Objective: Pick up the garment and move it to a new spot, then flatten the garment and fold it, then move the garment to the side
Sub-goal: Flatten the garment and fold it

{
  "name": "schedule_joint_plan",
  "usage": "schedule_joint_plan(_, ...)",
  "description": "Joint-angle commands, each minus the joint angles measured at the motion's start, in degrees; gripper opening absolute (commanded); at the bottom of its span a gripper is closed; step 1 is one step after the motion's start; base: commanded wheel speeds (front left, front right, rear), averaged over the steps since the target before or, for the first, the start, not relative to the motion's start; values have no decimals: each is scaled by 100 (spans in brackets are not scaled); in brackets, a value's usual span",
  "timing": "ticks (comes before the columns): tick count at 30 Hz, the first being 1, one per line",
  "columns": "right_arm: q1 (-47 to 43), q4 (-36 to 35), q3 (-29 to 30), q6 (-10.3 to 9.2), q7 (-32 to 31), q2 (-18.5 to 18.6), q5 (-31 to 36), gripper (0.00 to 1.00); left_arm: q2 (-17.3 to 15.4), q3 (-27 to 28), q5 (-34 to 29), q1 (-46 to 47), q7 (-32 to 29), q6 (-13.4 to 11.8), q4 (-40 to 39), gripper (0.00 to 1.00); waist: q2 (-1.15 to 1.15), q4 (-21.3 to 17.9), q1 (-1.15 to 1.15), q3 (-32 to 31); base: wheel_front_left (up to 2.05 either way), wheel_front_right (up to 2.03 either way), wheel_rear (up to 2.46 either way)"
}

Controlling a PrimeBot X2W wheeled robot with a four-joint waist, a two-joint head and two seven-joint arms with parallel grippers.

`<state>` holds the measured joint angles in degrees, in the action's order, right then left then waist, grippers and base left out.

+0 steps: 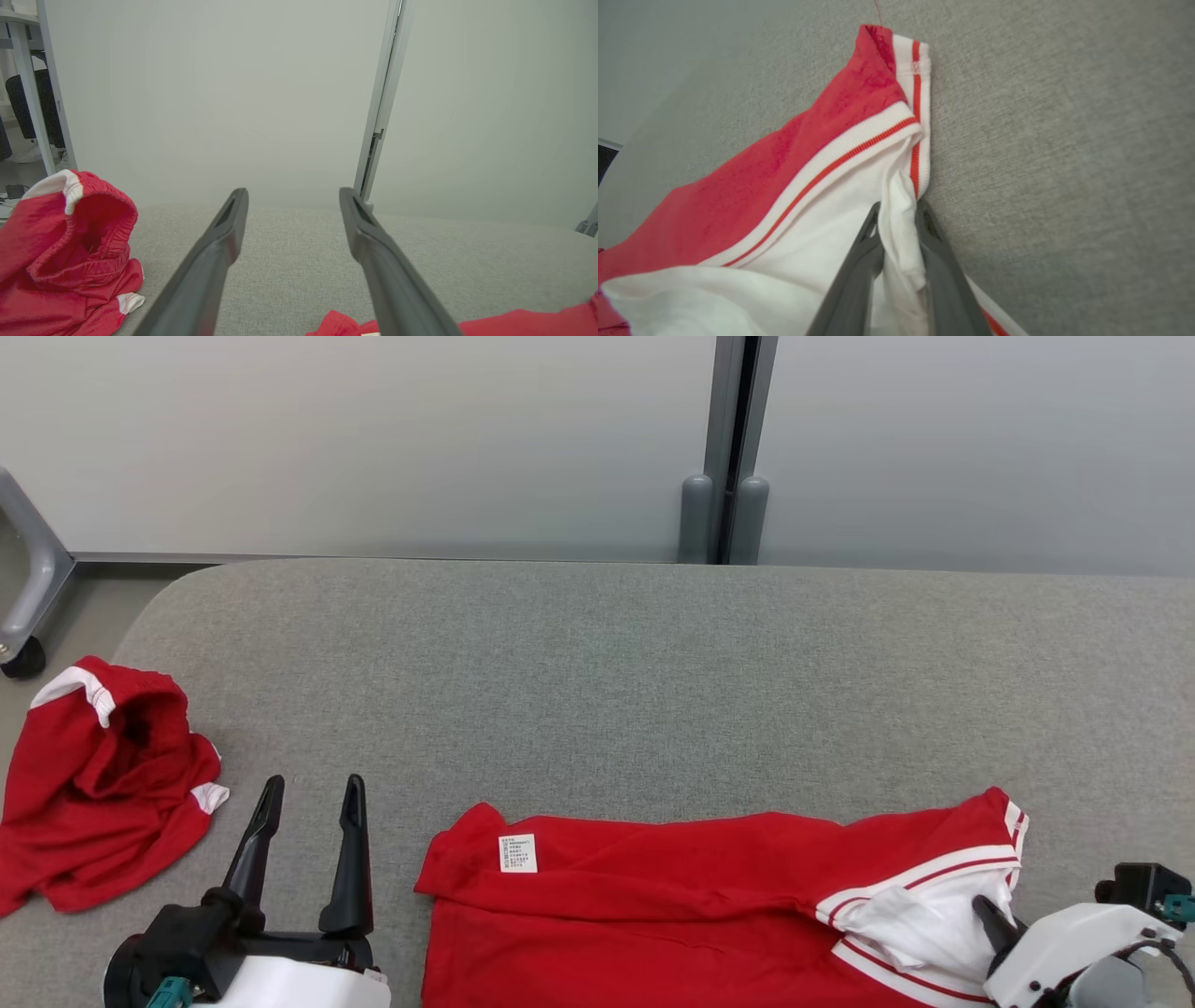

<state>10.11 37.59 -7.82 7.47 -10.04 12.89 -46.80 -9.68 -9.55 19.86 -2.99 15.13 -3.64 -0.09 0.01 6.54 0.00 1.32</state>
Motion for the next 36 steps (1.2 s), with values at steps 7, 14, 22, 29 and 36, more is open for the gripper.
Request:
schedule_joint_plan(7, 7, -436, -95, 4, 248, 168, -328, 0, 100, 114, -90, 13, 0, 118, 80, 100, -1, -42, 0, -18, 0, 0, 0)
schedule_joint_plan(14, 75, -513, 143, 4, 359, 634, -383, 0, 190, 186, -142, -26, 1, 210, 94, 100, -1, -204, 0, -39, 0, 0, 0)
schedule_joint_plan(22, 143, -580, 599, 4, 578, 1075, -13, 0, 265, 248, -201, -49, 1, 309, 103, 100, -1, -322, 0, -34, 0, 0, 0)
schedule_joint_plan(29, -48, -1553, 582, 4, 518, 897, 352, 0, 322, 307, -222, -73, 0, 361, 166, 100, -1, -264, 0, -106, 0, 0, 0)
schedule_joint_plan(36, -411, -2756, 259, 4, 217, 421, 677, 0, 352, 291, -248, -57, 0, 425, 285, 100, -1, -46, 0, -192, 0, 0, 0)
